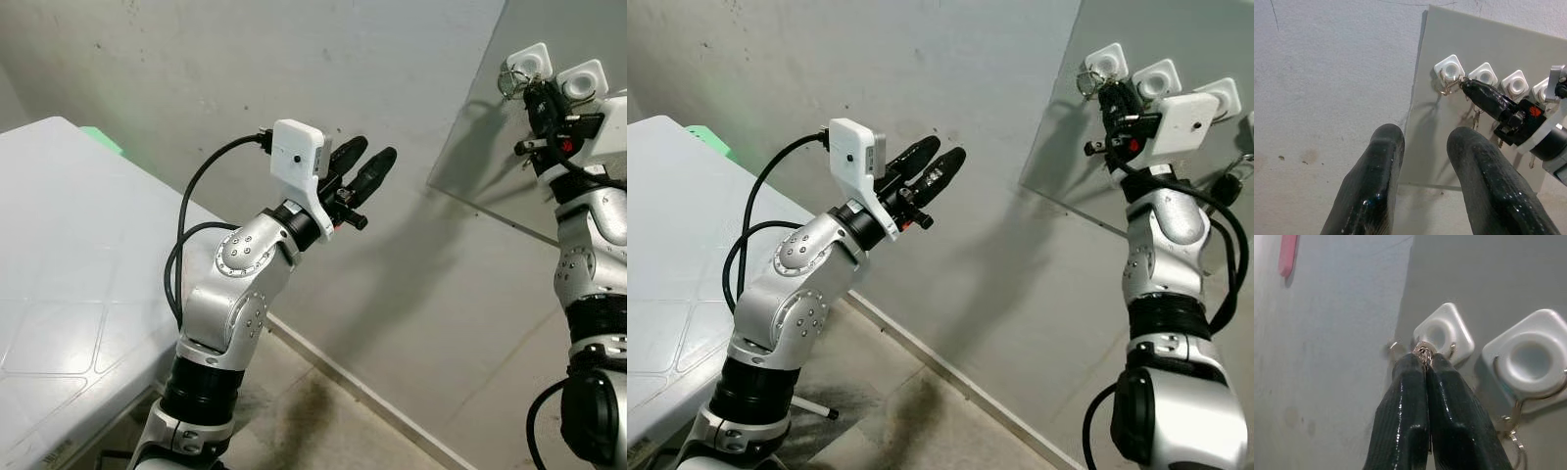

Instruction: Hang keys on a hook

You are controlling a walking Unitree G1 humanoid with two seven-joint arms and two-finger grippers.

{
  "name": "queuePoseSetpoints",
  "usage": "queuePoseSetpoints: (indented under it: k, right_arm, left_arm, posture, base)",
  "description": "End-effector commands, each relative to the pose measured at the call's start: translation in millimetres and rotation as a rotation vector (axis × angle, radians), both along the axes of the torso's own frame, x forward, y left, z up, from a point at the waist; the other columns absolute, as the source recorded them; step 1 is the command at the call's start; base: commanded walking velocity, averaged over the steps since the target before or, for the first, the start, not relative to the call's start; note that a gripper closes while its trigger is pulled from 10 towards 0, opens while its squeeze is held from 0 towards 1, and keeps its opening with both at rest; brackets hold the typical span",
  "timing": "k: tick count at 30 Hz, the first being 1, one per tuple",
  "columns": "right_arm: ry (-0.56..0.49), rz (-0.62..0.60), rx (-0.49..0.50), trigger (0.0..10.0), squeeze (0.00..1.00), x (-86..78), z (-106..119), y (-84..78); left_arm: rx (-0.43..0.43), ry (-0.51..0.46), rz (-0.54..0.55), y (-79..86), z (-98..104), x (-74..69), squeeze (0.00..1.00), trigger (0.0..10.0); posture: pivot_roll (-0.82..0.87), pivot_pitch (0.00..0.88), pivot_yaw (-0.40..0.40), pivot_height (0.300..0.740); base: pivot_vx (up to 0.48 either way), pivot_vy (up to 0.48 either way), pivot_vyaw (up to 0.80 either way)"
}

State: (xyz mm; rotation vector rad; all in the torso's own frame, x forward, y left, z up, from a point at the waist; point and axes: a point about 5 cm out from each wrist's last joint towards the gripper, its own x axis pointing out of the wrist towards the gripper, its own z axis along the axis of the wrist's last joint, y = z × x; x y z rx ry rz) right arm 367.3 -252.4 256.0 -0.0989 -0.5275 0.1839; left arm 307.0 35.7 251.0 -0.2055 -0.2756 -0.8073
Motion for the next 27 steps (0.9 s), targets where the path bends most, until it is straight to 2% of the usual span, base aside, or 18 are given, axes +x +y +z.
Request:
queuePoseSetpoints:
  k: [1, 5, 6, 14, 18, 19, 22, 23, 24, 27]
  right_arm:
    - [-0.043, 0.018, -0.057, 10.0, 0.00, -3.6, 7, 3.6]
    - [-0.051, 0.018, -0.117, 10.0, 0.00, -4.0, 9, 7.6]
    - [-0.060, -0.006, -0.160, 10.0, 0.00, -4.1, 10, 8.3]
    - [-0.018, -0.016, -0.186, 10.0, 0.00, -2.0, 4, 8.9]
    - [0.005, -0.036, -0.149, 10.0, 0.00, -1.8, -3, 4.7]
    - [0.016, -0.051, -0.095, 10.0, 0.00, -1.8, -5, 0.2]
    - [0.023, -0.067, -0.024, 10.0, 0.00, -2.6, -8, -5.5]
    - [0.029, -0.068, 0.044, 10.0, 0.00, -3.3, -10, -9.0]
    - [0.029, -0.068, 0.044, 10.0, 0.00, -3.3, -10, -9.0]
    - [0.039, -0.070, 0.136, 10.0, 0.00, -5.2, -15, -15.2]
  left_arm:
    - [-0.009, -0.020, -0.007, -2.8, 7, -1.7, 0.00, 10.0]
    - [-0.010, -0.018, -0.002, -2.0, 8, -1.3, 0.00, 10.0]
    - [-0.013, -0.017, 0.001, -1.3, 8, -1.1, 0.00, 10.0]
    - [-0.016, -0.014, 0.007, -0.6, 8, -0.7, 0.00, 10.0]
    - [-0.017, -0.016, 0.010, -0.6, 9, -0.8, 0.00, 10.0]
    - [-0.017, -0.014, 0.012, -0.2, 8, -0.6, 0.00, 10.0]
    - [-0.018, -0.013, 0.012, 0.4, 8, -0.8, 0.00, 10.0]
    - [-0.017, -0.014, 0.013, 0.8, 8, -0.9, 0.00, 10.0]
    - [-0.017, -0.014, 0.013, 0.8, 8, -0.9, 0.00, 10.0]
    - [-0.016, -0.013, 0.015, 1.6, 9, -0.5, 0.00, 10.0]
  posture:
    - [0.12, 0.000, -0.045, 0.736]
    - [0.12, 0.000, -0.045, 0.736]
    - [0.12, 0.000, -0.045, 0.736]
    - [0.11, 0.004, -0.047, 0.736]
    - [0.12, 0.008, -0.050, 0.736]
    - [0.12, 0.008, -0.050, 0.736]
    - [0.12, 0.008, -0.050, 0.736]
    - [0.12, 0.010, -0.047, 0.736]
    - [0.12, 0.010, -0.047, 0.736]
    - [0.12, 0.011, -0.042, 0.736]
  base:
    - [0.000, 0.000, 0.00]
    - [0.000, 0.000, 0.00]
    - [0.000, 0.000, 0.00]
    - [0.000, 0.000, 0.00]
    - [0.000, 0.000, 0.00]
    - [0.000, 0.000, 0.00]
    - [0.000, 0.000, 0.00]
    - [0.000, 0.000, 0.00]
    - [0.000, 0.000, 0.00]
    - [0.000, 0.000, 0.00]
